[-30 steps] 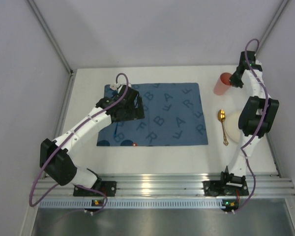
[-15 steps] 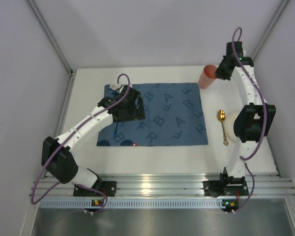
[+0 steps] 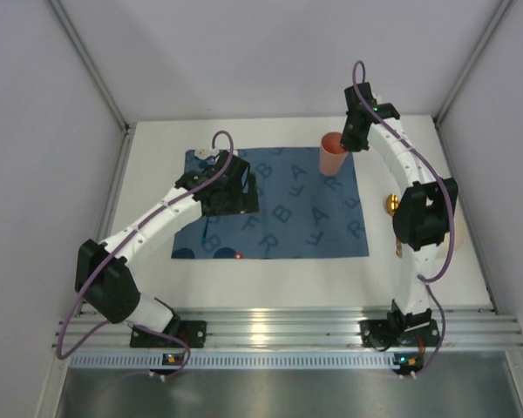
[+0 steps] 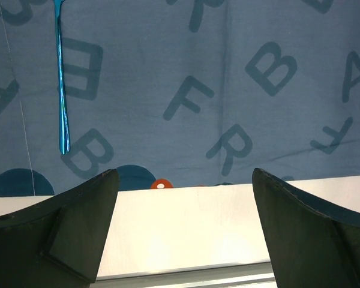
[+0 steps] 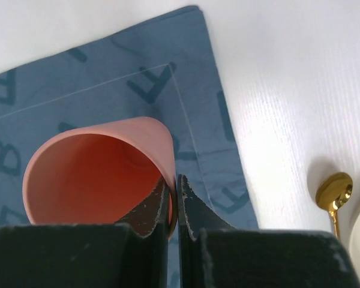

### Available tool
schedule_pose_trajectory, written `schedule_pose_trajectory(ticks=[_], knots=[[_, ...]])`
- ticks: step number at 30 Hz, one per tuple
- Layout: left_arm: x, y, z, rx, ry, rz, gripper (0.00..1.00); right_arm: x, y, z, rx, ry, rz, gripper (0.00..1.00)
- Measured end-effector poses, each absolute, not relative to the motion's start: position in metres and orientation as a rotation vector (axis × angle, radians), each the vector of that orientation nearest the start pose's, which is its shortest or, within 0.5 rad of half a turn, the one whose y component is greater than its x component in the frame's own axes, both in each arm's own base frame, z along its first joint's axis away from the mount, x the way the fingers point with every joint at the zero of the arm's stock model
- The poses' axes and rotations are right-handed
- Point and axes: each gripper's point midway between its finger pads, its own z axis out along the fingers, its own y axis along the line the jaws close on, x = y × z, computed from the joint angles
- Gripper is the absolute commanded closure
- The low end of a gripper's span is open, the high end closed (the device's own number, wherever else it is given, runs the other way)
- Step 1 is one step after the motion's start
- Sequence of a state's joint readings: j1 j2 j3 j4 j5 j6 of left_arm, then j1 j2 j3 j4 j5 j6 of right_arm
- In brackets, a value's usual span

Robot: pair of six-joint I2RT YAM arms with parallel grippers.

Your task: Set the dinner table for one person

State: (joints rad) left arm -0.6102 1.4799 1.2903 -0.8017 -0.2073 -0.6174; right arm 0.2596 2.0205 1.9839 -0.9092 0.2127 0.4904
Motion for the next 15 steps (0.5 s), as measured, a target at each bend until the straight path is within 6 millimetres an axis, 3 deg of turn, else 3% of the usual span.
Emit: schedule_pose_trajectory(ticks=[6, 11, 15], knots=[[0.299, -0.193, 0.163, -0.07, 2.539, -0.219, 0.02, 0.507, 0.102, 0.164, 0.391, 2.452, -0.054, 1.0], [0.298, -0.192, 0.168, -0.07, 2.523, -0.227, 0.02, 0.506, 0.1, 0.15, 0.387, 2.472, -0.084, 1.0], [0.298, -0.191, 0.172, -0.071, 2.514, -0.232, 0.02, 0.497, 0.097, 0.131, 0.386, 2.51, -0.119, 0.84]])
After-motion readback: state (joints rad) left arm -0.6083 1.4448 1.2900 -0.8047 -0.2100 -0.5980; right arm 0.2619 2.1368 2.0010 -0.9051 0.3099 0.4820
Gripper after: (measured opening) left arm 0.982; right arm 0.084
